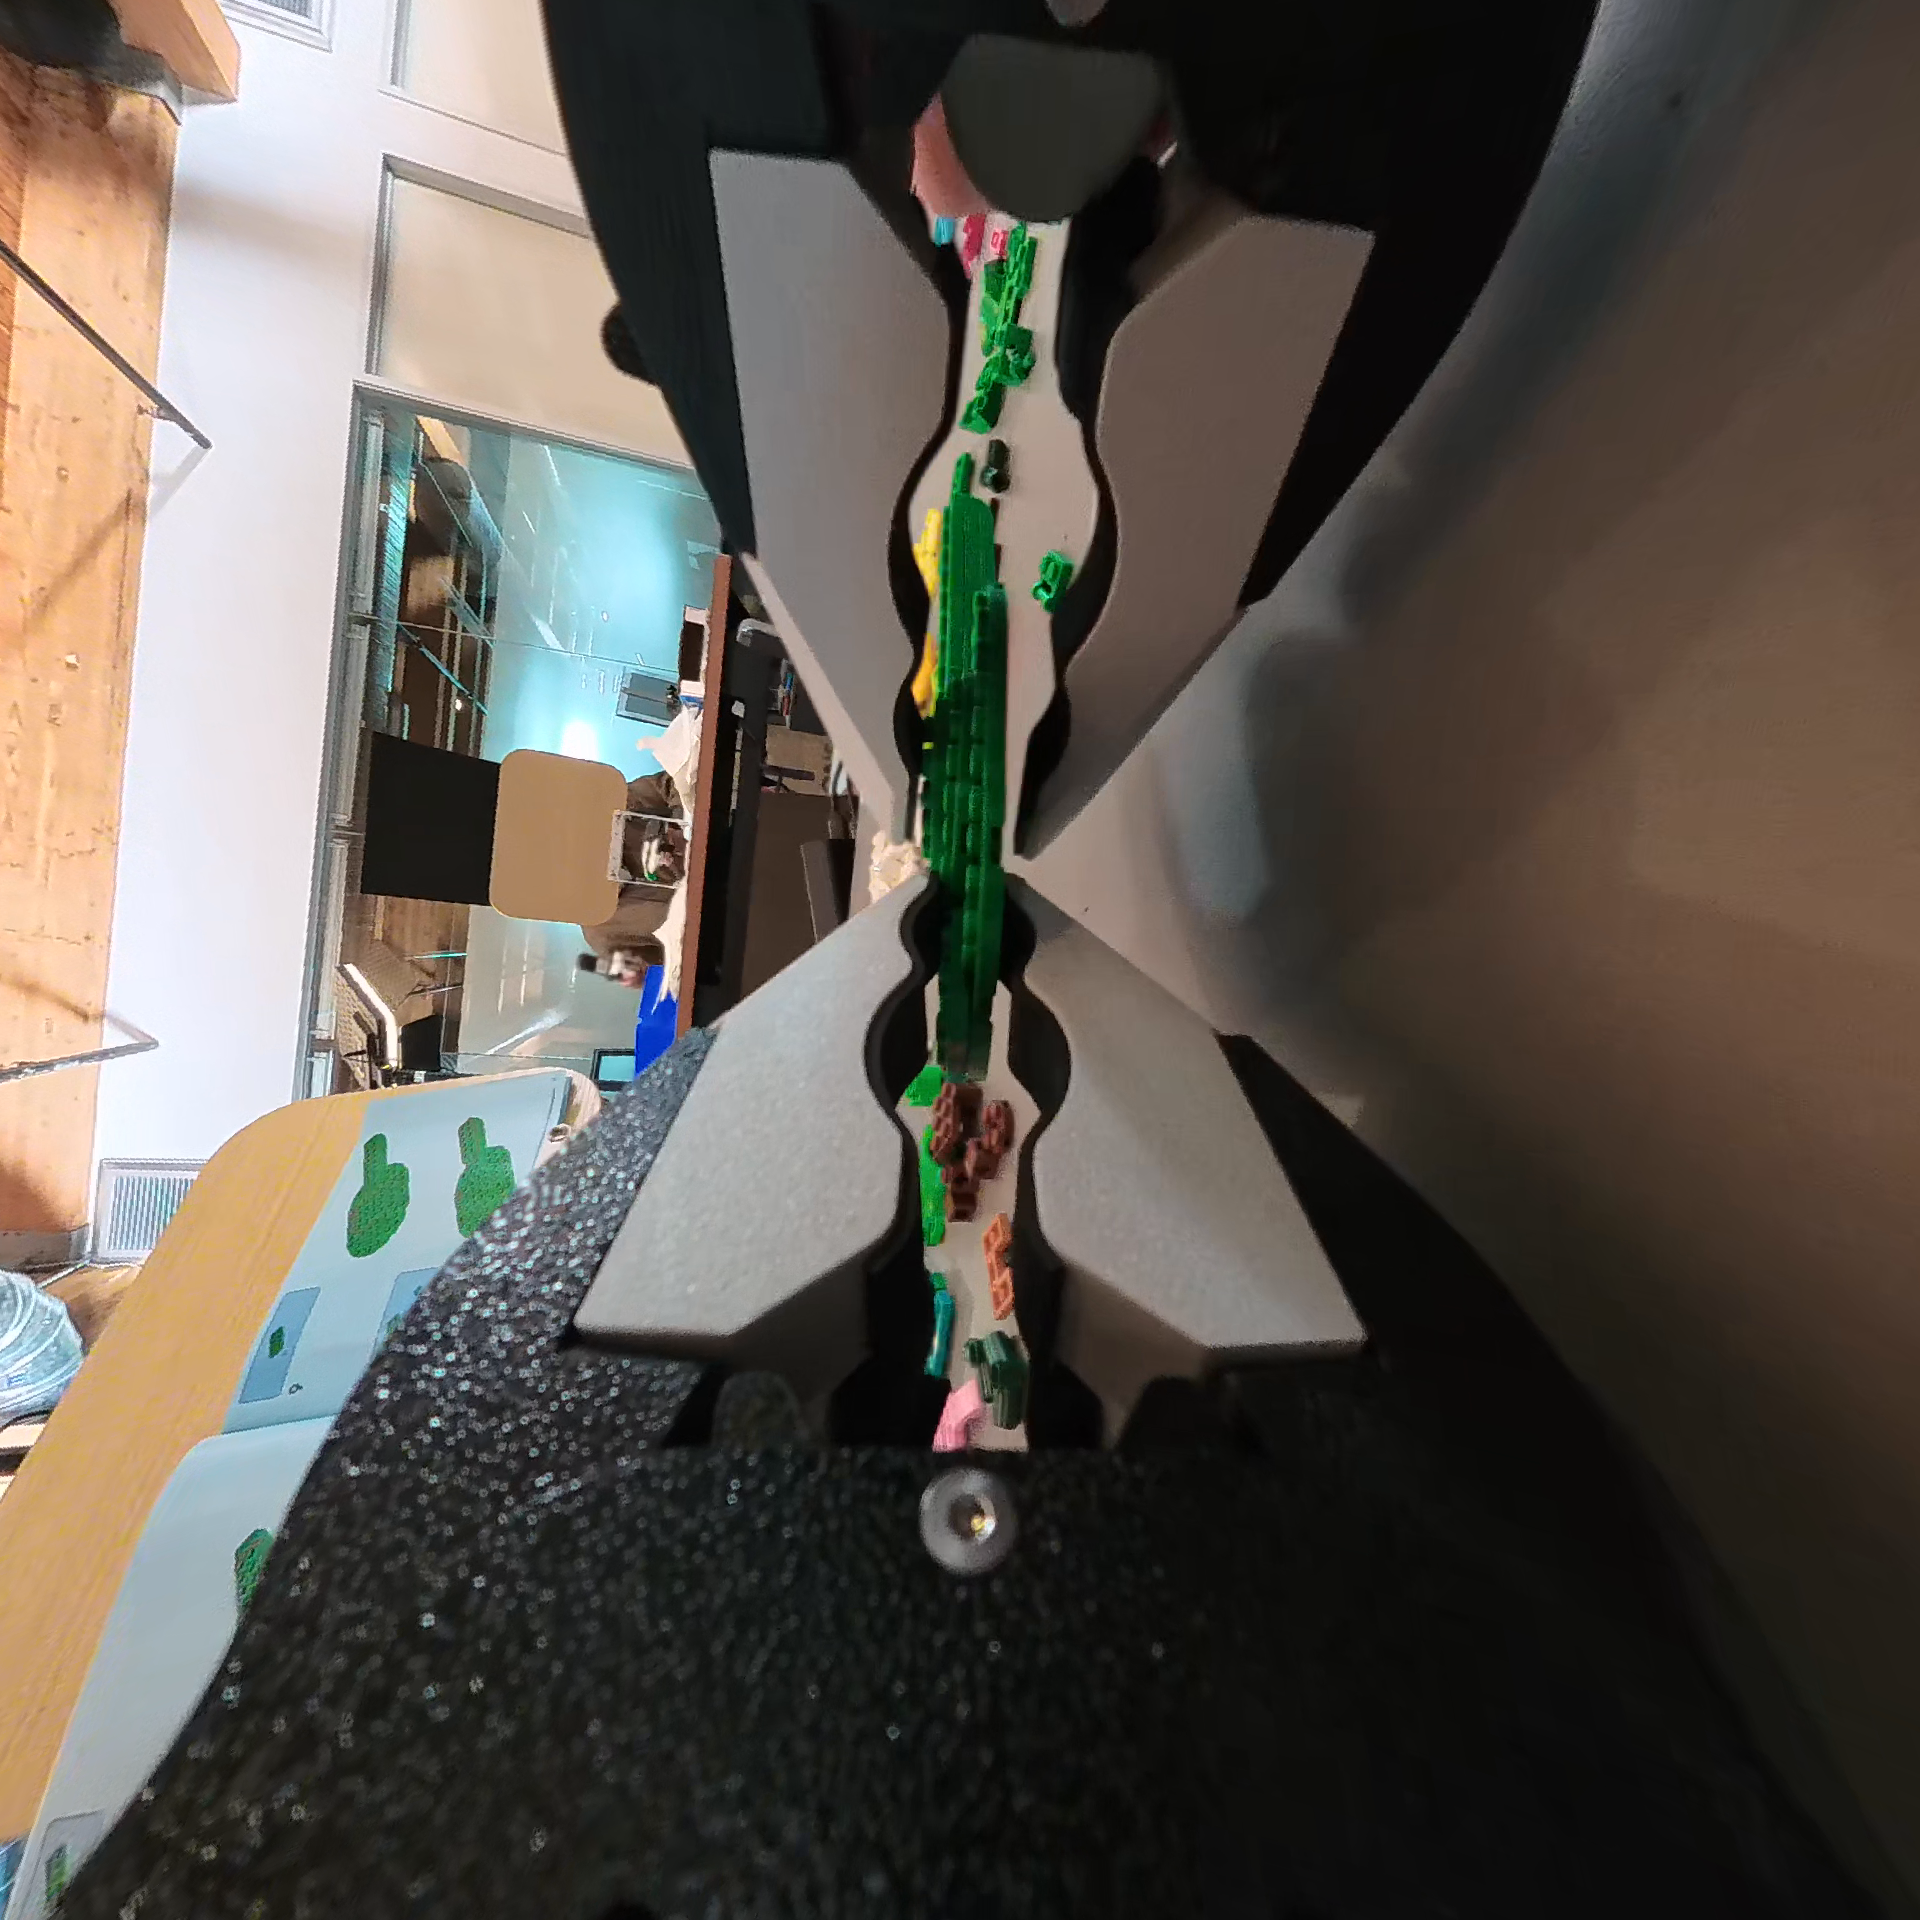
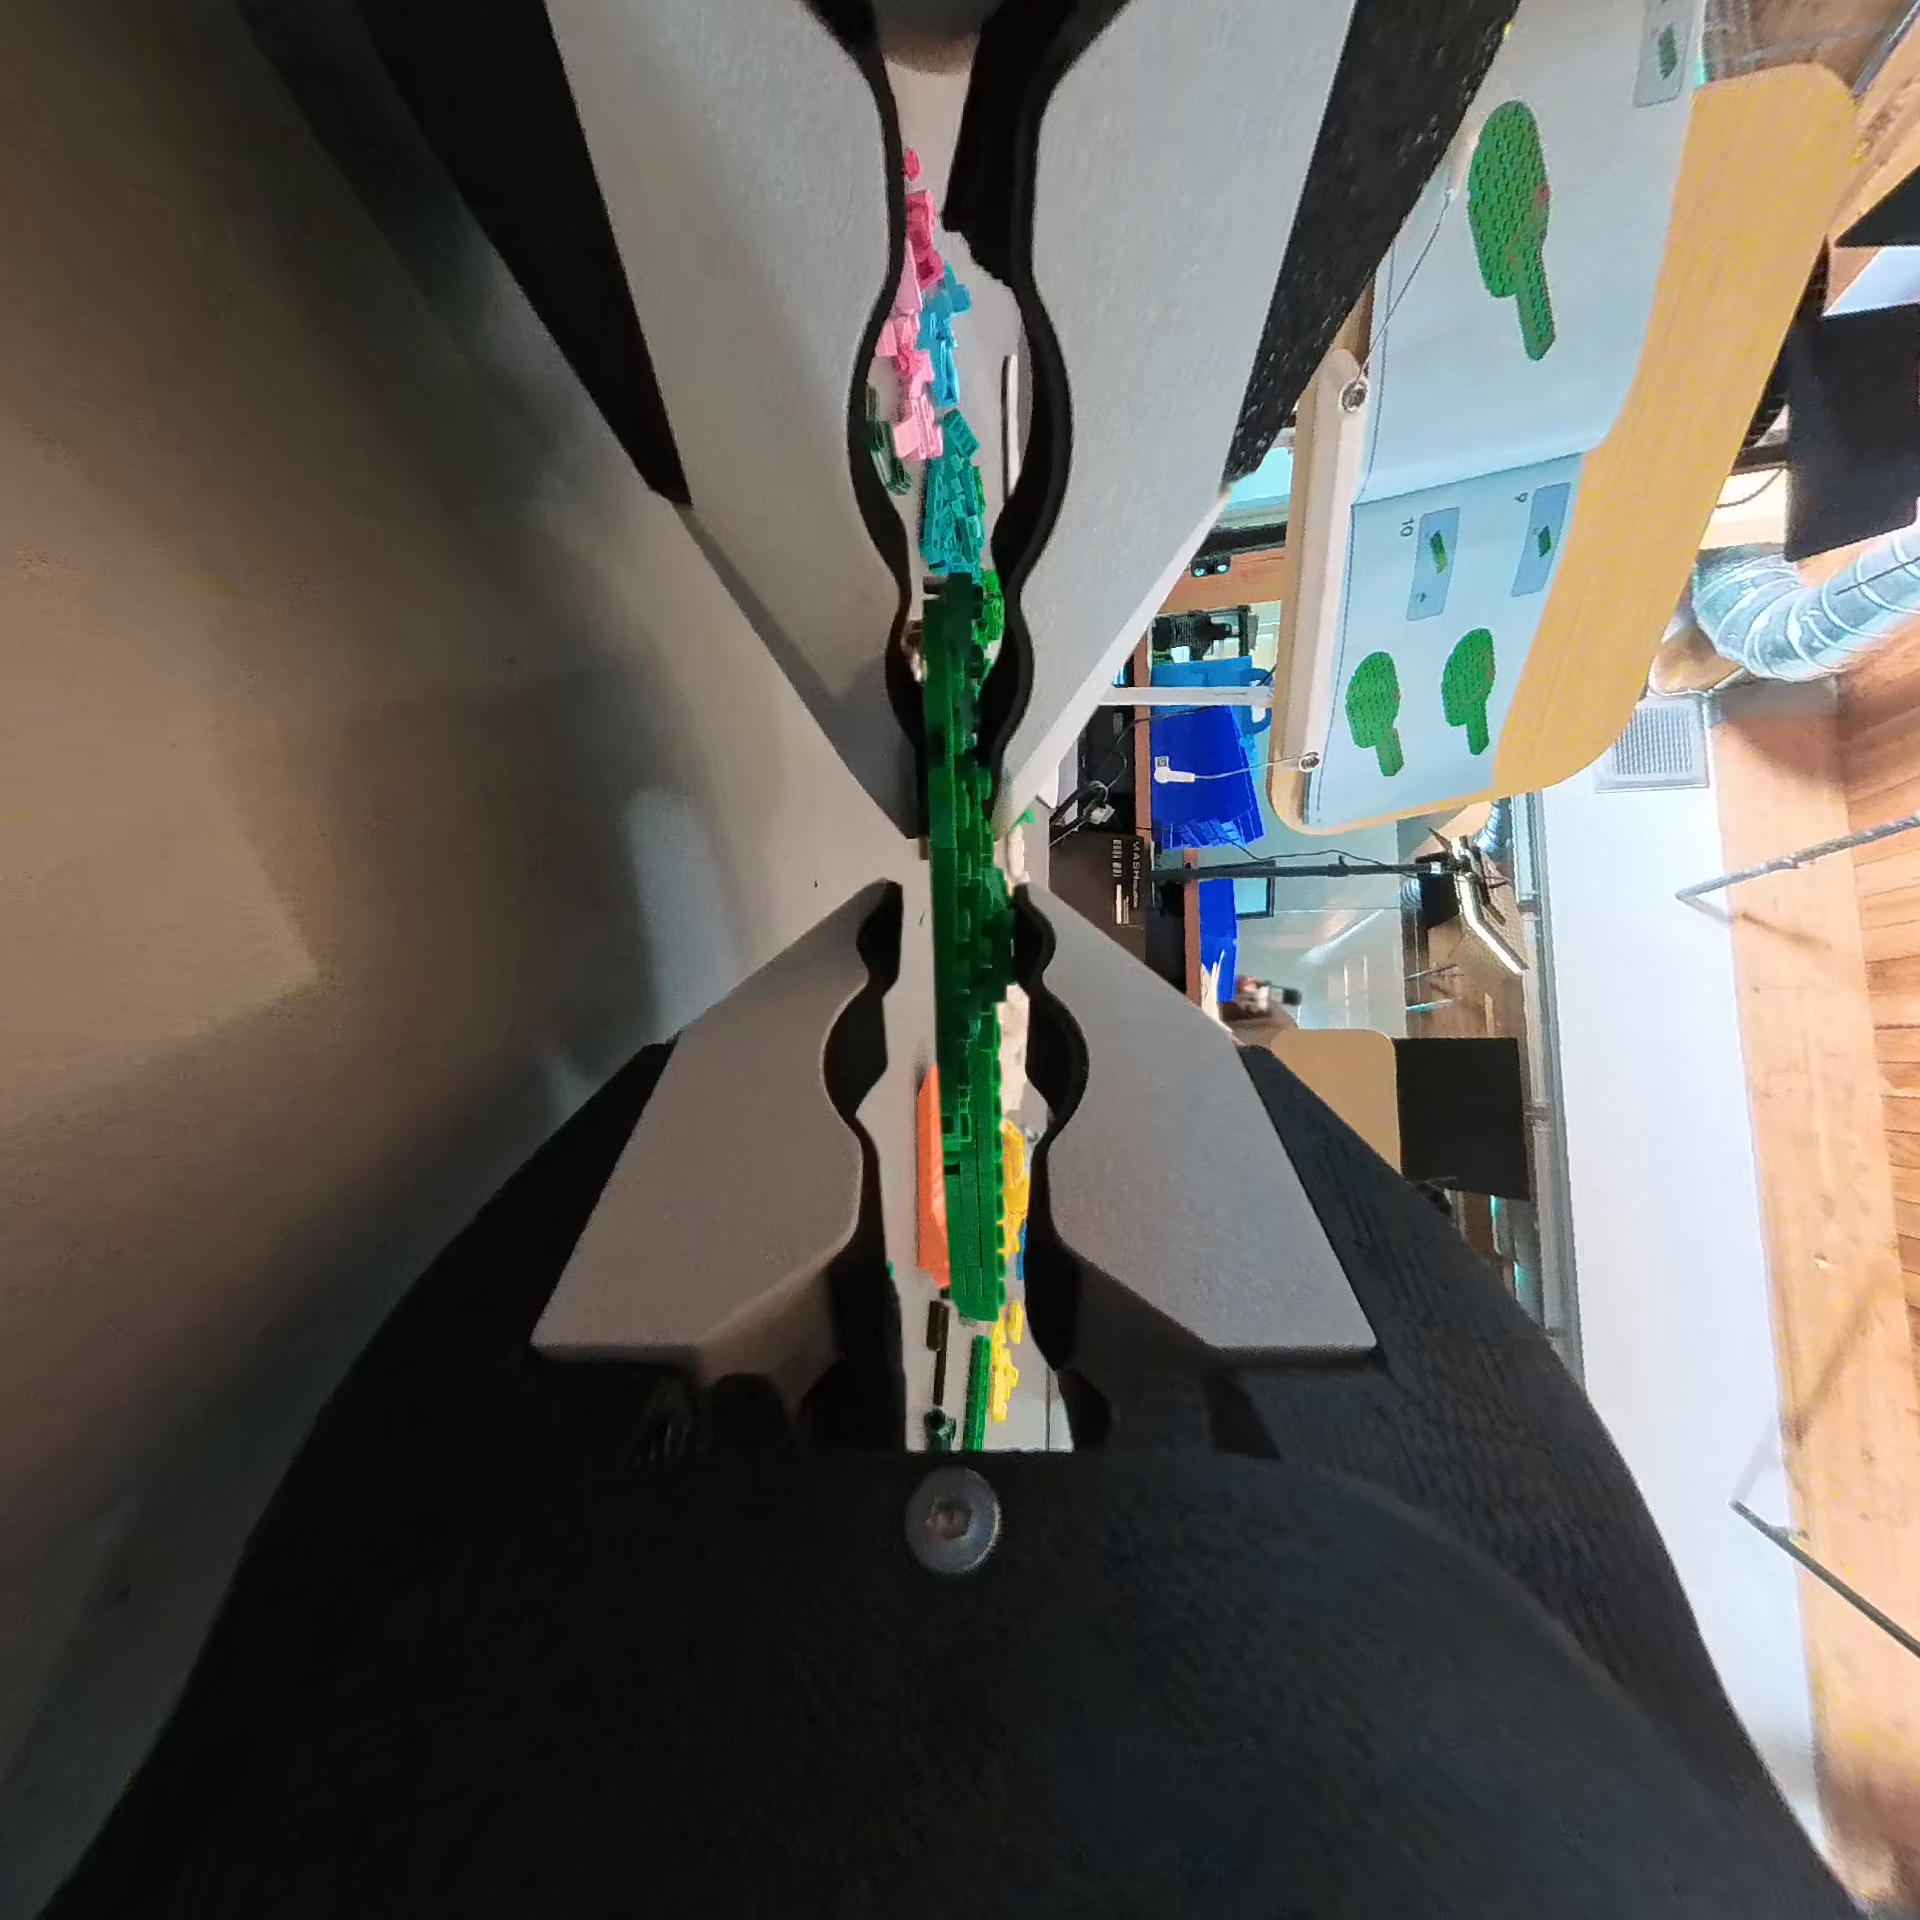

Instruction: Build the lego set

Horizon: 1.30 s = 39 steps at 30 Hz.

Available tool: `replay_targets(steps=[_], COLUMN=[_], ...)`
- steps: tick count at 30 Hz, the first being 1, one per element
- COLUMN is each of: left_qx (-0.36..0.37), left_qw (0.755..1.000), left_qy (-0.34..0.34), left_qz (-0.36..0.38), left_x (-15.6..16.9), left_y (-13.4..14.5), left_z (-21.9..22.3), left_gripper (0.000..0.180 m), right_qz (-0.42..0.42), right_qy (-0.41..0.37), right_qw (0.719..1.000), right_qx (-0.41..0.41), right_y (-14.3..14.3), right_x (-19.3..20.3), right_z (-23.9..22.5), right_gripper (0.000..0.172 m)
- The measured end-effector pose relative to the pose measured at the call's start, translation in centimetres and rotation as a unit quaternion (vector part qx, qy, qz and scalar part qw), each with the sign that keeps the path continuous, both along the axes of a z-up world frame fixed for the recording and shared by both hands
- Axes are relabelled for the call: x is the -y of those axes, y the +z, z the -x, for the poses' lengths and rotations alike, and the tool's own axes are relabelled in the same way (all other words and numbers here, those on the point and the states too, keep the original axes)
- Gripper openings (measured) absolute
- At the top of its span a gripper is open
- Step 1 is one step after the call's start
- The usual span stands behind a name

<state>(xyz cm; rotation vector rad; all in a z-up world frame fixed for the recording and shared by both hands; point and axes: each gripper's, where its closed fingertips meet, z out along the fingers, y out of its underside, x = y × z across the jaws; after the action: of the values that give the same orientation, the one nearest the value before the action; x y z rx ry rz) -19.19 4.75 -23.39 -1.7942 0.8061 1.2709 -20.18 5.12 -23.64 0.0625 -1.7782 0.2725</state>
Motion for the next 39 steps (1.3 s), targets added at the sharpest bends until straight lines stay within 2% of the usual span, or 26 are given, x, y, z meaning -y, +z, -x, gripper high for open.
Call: replay_targets(steps=[7,15,19,26,33,39], left_qx=[-0.007,-0.012,-0.008,-0.012,-0.016,-0.038], left_qw=[1.000,1.000,1.000,1.000,0.999,0.999], left_qy=[0.003,0.007,0.005,0.003,0.011,0.012], left_qz=[-0.007,-0.012,-0.022,-0.025,-0.031,-0.019], left_x=[0.1,0.2,0.3,0.3,0.4,0.4], left_y=[0.3,0.5,0.9,1.0,1.3,1.0], left_z=[0.1,0.4,0.3,0.2,0.4,0.3], left_gripper=[0.005,0.005,0.005,0.005,0.005,0.005], right_qz=[-0.002,0.046,0.021,-0.029,-0.043,-0.057], right_qy=[0.004,0.019,0.033,0.032,0.002,0.009], right_qw=[1.000,0.999,0.999,0.998,0.998,0.997], right_qx=[-0.007,-0.012,-0.025,-0.046,-0.052,-0.056], right_y=[0.3,1.5,1.5,1.6,1.9,1.6], right_x=[0.0,-0.2,-0.1,-0.1,-0.1,-0.1], right_z=[0.0,-0.3,-0.6,-0.7,-0.5,-0.6], right_gripper=[0.025,0.025,0.014,0.012,0.012,0.012])
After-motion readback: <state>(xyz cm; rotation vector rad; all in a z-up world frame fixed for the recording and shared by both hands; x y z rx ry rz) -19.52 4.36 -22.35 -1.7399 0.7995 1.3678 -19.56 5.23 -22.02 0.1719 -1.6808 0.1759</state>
